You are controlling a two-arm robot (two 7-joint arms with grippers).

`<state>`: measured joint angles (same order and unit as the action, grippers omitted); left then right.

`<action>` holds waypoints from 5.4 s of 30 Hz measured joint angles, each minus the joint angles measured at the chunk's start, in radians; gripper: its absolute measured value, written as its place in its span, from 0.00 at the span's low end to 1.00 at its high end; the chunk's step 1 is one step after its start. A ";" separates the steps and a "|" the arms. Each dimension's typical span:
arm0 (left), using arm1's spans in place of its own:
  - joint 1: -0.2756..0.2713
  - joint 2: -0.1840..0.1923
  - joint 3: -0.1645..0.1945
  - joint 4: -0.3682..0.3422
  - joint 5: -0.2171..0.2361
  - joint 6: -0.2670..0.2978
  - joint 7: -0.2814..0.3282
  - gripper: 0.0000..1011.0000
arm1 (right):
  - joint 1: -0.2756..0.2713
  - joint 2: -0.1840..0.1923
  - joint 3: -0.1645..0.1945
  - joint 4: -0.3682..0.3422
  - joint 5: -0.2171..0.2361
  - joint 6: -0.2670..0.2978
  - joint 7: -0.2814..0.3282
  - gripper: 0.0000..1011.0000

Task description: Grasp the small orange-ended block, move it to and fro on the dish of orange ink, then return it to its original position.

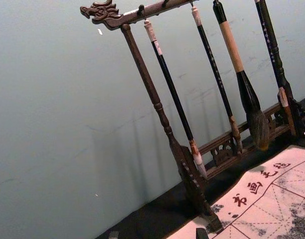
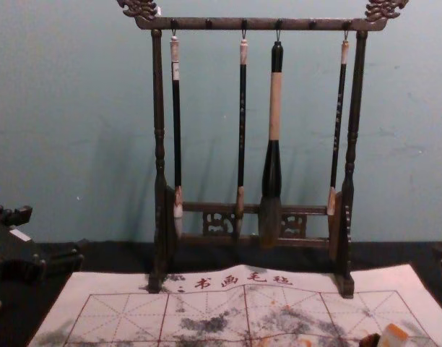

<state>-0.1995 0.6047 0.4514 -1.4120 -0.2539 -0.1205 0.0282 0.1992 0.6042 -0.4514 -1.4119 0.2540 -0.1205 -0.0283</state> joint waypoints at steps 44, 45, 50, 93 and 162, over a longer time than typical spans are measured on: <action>0.000 0.000 0.000 0.000 0.000 0.000 0.000 0.99 | 0.000 0.000 0.000 0.000 0.000 0.000 0.000 0.99; 0.000 0.000 0.000 0.000 0.000 0.000 0.000 0.99 | 0.000 0.001 0.000 0.000 0.000 0.000 0.000 0.99; 0.000 0.000 0.000 0.000 0.000 0.000 0.000 0.99 | 0.000 0.000 0.000 0.000 0.000 0.000 0.000 0.99; 0.000 0.000 0.000 0.000 0.000 0.000 0.000 0.99 | -0.207 0.109 0.061 -0.228 0.182 -0.107 0.409 0.99; 0.000 0.000 0.000 0.000 0.000 0.000 0.000 0.99 | -0.130 -0.029 0.064 -0.098 0.093 0.093 0.480 0.93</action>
<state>-0.1995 0.6047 0.4514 -1.4120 -0.2539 -0.1206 0.0283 0.0692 0.5754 -0.3870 -1.5095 0.3474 -0.0280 0.4518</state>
